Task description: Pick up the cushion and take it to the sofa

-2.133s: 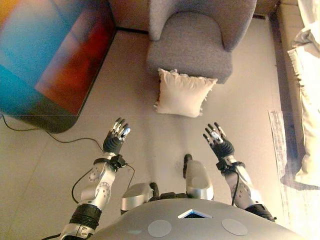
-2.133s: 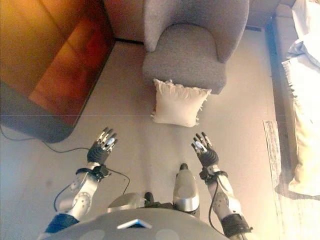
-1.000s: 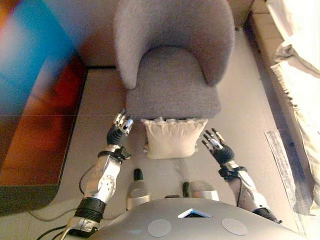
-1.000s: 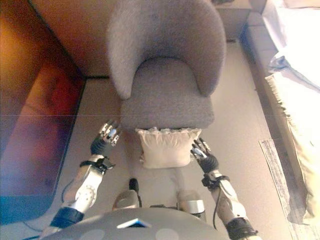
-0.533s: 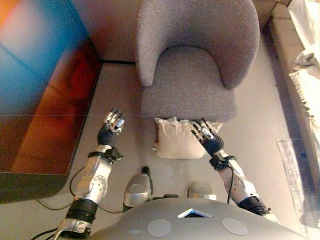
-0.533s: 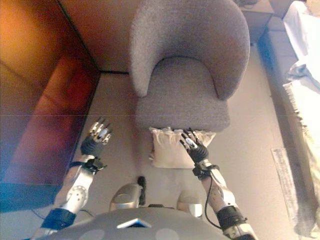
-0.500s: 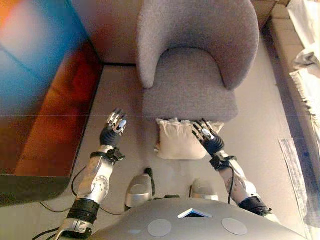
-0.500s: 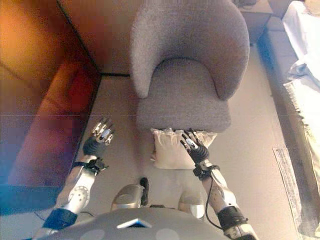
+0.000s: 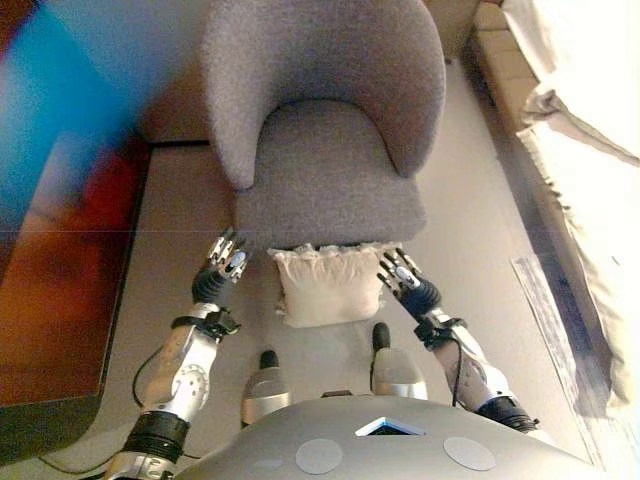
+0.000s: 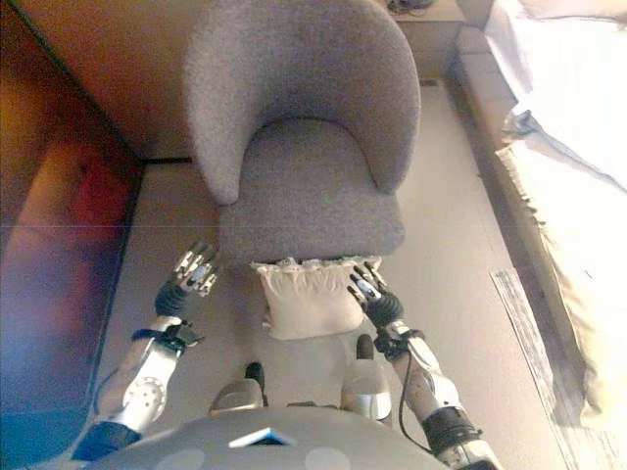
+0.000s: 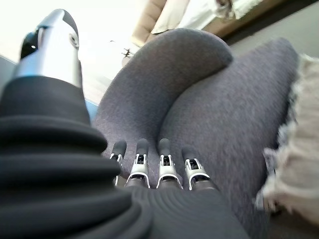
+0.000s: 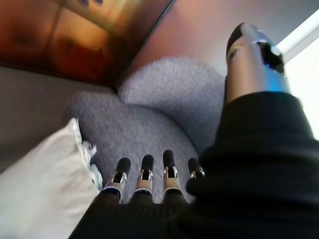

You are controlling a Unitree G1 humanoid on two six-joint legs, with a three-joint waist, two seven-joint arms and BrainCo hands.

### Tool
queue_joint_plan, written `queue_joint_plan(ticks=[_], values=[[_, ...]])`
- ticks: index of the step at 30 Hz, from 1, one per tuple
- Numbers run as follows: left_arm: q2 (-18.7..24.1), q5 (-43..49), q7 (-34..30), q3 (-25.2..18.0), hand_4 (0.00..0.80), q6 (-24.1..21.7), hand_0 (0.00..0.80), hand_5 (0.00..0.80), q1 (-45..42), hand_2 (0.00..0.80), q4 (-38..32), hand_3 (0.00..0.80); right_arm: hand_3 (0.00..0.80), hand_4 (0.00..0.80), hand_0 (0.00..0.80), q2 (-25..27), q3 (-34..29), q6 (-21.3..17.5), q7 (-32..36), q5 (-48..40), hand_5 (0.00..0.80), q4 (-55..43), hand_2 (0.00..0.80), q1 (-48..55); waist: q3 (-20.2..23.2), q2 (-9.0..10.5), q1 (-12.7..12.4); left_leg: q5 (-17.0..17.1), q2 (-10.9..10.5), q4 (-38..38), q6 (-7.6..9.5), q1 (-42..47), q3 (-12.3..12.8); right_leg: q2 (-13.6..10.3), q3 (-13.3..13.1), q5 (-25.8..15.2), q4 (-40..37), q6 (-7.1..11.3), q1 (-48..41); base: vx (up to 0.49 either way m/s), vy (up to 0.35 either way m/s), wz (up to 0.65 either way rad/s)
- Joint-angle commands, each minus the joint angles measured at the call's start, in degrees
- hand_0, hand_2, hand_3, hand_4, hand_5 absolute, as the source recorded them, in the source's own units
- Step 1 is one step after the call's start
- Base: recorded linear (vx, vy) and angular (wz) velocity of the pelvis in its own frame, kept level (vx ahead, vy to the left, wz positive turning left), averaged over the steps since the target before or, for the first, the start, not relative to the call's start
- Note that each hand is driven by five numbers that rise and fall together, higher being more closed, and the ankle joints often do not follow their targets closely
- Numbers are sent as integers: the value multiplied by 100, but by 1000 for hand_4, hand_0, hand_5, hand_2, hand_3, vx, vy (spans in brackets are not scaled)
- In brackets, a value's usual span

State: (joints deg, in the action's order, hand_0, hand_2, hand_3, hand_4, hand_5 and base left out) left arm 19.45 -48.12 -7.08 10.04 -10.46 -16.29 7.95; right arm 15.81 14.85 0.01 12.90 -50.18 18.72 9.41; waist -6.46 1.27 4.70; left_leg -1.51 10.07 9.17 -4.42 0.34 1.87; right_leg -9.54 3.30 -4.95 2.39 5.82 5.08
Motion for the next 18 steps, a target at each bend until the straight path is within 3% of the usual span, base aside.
queue_joint_plan(ticks=[1, 4, 6, 9, 12, 13, 14, 15, 18], values=[[175, -78, 303, -251, 0, -206, 0, 0, 65, 0, -700, 0, 0, 0, 0, -101, 149, -30, 113, -54, 0, -700, 0, -72, 129, 188, 20, 590, 311, 885, -231, 261, -94, -154, -199, -476, 175, 129, 375, 197, -197, 29], [52, -49, 446, -181, 0, -233, 0, 0, 137, 0, -716, 0, 0, 0, 0, -41, 227, -198, 120, 73, 0, -617, 0, -74, 140, 189, -17, 921, 300, 1304, -264, -126, -64, -66, -94, -327, 160, -69, 175, 146, -89, 27], [40, 19, 401, -137, 0, -239, 0, 0, 138, 0, -703, 0, 0, 0, 0, 15, 180, -394, 119, 142, 0, -522, 0, -196, 124, 149, -119, 936, 235, 1006, -225, -234, -39, -56, 3, -191, 151, -103, 0, 104, 80, 32], [42, 35, 316, -107, 0, -243, 0, 0, 132, 0, -696, 0, 0, 0, 0, 77, 154, -673, 20, 326, 0, -673, 0, -192, 96, -37, -262, 1263, 273, -59, -312, -341, 47, -35, 119, -11, 85, -13, -192, 89, 204, 28], [53, 145, 145, -96, 0, -121, 0, 0, 246, 0, -651, 0, 0, 0, 0, 114, 104, -883, -75, 363, 0, -765, 0, -145, 52, -135, -388, 1366, 354, -704, -436, -511, 198, -185, 346, 138, 25, 104, -443, 58, 157, 29], [51, 166, 91, -96, 0, -97, 0, 0, 269, 0, -619, 0, 0, 0, 0, 110, 86, -915, -87, 360, 0, -768, 0, -127, 44, -144, -387, 1377, 371, -683, -451, -535, 220, -212, 375, 154, 25, 114, -484, 64, 174, 33], [65, 209, -36, -116, 0, -64, 0, 0, 359, 0, -494, 0, 0, 0, 0, 102, 17, -978, -65, 296, 0, -749, 0, -48, 82, -146, -318, 1119, 377, -710, -428, -439, 448, -377, 488, 161, 51, 191, -521, 57, 139, 30], [77, 247, -50, -112, 0, -49, 0, 0, 400, 0, -452, 0, 0, 0, 0, 89, -3, -986, -71, 277, 0, -735, 0, -25, 95, -152, -291, 1043, 361, -725, -415, -385, 519, -440, 517, 147, 61, 229, -530, 81, 159, 27], [128, 268, 48, -109, 0, -68, 0, 0, 517, 0, -378, 0, 0, 0, 0, 9, -62, -867, -91, 182, 0, -690, 0, 78, 158, -200, -201, 811, 243, -721, -333, -197, 583, -610, 458, 78, 71, 338, -536, 109, 140, 9]])
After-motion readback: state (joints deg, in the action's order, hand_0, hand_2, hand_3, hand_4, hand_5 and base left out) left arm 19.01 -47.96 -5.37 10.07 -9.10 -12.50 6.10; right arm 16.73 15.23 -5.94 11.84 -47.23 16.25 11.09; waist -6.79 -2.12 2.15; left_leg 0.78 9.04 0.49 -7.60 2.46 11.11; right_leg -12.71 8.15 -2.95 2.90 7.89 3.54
